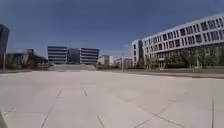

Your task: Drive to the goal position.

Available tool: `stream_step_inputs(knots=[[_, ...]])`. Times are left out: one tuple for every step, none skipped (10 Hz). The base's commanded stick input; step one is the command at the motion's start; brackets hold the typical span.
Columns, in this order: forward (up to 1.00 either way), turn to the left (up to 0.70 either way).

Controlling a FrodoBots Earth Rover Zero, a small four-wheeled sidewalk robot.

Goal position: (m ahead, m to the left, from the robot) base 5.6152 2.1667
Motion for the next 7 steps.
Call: stream_step_inputs(knots=[[0.04, 0.00], [0.06, -0.03], [0.12, -0.05], [0.43, 0.03], [0.70, 0.19], [0.70, 0.30], [0.70, 0.30]])
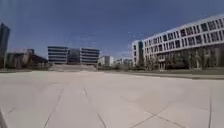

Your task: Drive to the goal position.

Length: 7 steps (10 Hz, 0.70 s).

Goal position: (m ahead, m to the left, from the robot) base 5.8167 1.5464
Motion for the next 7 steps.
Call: stream_step_inputs(knots=[[0.70, 0.30], [0.70, 0.30], [0.70, 0.30], [0.70, 0.30], [0.70, 0.30], [0.70, 0.30], [0.70, 0.30]])
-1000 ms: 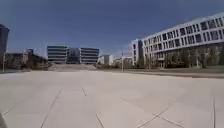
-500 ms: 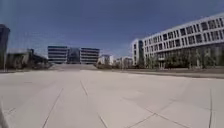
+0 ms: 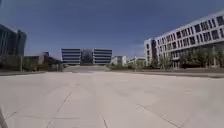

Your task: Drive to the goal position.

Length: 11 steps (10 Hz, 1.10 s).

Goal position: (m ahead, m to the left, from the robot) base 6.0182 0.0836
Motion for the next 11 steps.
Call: stream_step_inputs(knots=[[0.70, 0.29], [0.70, 0.22], [0.70, 0.13], [0.70, 0.04], [0.70, -0.05], [0.70, -0.05], [0.70, -0.05], [0.70, -0.05], [0.70, -0.05], [0.70, -0.05], [0.70, -0.05]])
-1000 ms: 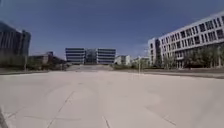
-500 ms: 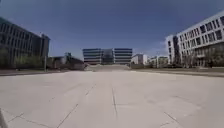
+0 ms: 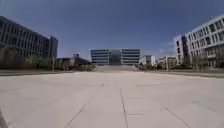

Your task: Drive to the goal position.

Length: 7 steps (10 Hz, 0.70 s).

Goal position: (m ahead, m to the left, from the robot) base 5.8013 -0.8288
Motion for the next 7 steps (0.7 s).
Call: stream_step_inputs(knots=[[0.70, -0.05], [0.70, -0.05], [0.70, -0.05], [0.70, -0.05], [0.70, -0.05], [0.70, -0.05], [0.70, -0.05]])
